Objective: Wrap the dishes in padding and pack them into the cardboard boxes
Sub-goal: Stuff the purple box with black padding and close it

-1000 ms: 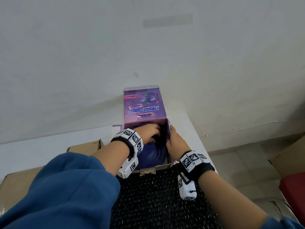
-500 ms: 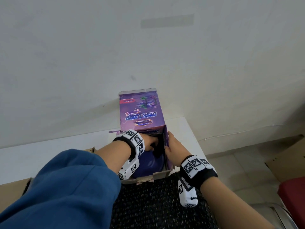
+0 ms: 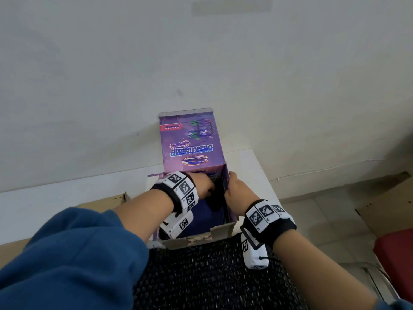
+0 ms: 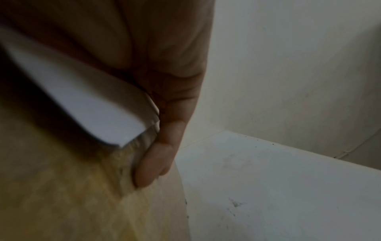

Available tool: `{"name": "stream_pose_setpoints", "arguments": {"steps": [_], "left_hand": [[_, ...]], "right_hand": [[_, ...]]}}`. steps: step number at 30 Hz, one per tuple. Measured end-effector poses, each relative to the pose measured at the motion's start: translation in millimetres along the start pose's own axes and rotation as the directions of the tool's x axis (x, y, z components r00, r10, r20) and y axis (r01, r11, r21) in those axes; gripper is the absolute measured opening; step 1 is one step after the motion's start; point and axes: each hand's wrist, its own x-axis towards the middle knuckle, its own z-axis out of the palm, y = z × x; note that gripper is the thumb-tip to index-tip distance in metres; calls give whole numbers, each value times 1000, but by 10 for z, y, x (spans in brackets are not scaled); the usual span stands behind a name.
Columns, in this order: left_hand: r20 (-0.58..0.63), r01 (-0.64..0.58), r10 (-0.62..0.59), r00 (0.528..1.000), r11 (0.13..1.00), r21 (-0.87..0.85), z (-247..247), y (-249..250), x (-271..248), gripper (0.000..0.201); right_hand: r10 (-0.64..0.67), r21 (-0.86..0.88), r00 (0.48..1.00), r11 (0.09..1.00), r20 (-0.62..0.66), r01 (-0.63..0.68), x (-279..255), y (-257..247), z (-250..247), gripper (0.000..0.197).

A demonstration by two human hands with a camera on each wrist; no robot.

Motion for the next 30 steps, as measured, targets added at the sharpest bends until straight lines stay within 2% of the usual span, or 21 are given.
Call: {"name": "stream_pose_setpoints", "arguments": {"steps": [2,4,6,9,12,20,24,30], "left_hand": [[-32,-54,56,998,998,43,-132,25,-71,28],[-83,-132,132,988,991,5,-212,50,-88,27],[-44,-158,156,987,986,-61,-191,85,-77,28],[65,-72,76,995,996,-53,-66,109,-28,31],[116,-11,10,993,1000,8,-4,123,31,36],[111,50,-44,993,997,-50,73,74,157,39],[104,40,-24,994,987,-154,-78,77,60,31],[13,33,-31,999,962,-269,-424,156,-257,31]], "right_hand": [[3,-2,1000,1000,-3,-3,-4,-7,0,36],[2,5,1000,1000,-3,-2,-4,-7,2,37],[-1,4,1000,1000,3,1,-3,-7,1,37],[-1,12,1000,1000,13,1,-5,-7,-10,37],[-4,10,1000,1000,26,4,-7,6,-18,38],[-4,24,999,1000,37,3,28,37,-4,37],[17,29,999,999,30,-18,11,22,-10,35],[54,20,998,998,20,-55,-41,17,-46,45]]}}
